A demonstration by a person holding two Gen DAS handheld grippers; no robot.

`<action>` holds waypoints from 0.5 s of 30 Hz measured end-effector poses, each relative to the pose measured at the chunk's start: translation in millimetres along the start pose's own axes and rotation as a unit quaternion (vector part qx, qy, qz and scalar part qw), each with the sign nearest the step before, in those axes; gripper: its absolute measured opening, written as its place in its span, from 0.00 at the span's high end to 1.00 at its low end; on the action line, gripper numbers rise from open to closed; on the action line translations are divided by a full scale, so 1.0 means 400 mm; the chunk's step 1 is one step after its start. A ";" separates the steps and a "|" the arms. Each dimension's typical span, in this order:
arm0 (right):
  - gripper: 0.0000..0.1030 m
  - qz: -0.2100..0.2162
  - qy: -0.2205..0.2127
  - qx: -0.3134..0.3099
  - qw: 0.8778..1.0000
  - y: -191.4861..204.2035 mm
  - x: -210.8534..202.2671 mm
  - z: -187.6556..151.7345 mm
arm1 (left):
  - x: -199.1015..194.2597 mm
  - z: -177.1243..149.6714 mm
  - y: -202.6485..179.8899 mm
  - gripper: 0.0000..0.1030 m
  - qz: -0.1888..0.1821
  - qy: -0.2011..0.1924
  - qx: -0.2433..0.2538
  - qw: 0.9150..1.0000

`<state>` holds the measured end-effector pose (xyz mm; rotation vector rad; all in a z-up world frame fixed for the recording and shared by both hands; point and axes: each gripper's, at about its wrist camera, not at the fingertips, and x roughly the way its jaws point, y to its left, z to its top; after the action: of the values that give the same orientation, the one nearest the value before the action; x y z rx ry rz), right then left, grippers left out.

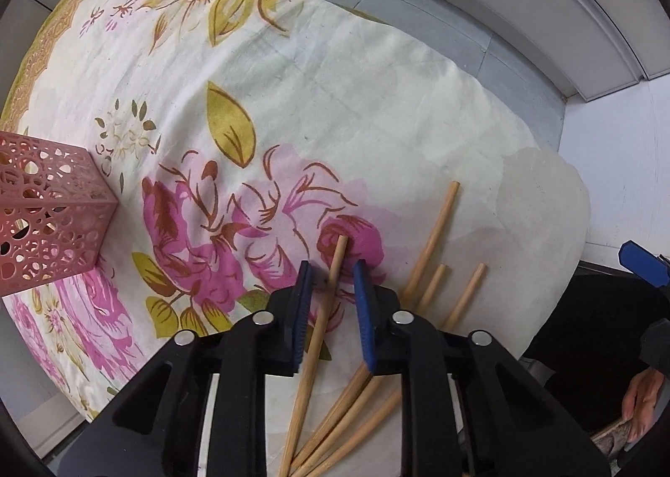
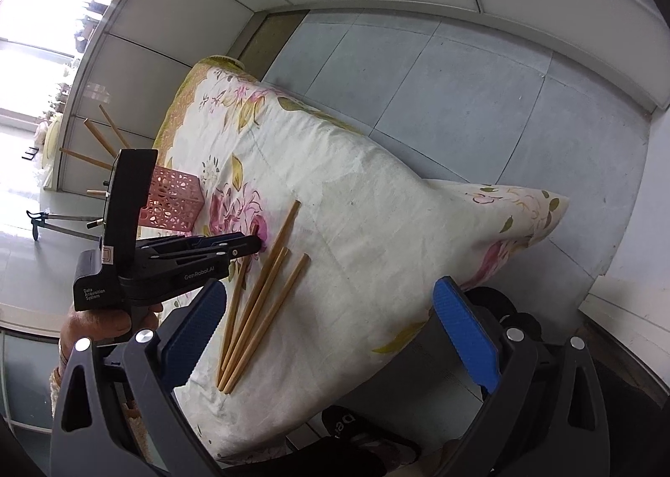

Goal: Organize utensils
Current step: 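Move the left tool back to the chopsticks and grasp one, then lift the chopstick with the left tool while the right tool grasps another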

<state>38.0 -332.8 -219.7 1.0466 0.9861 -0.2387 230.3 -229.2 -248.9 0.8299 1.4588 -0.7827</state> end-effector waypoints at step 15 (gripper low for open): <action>0.06 0.023 0.066 0.026 0.997 0.076 0.058 0.045 | -0.080 -0.144 0.058 0.95 -0.016 -0.116 -0.044 0.992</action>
<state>79.5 -325.4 -216.8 1.1432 1.0775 -0.1598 221.2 -169.5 -213.9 0.6288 1.2919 -0.8055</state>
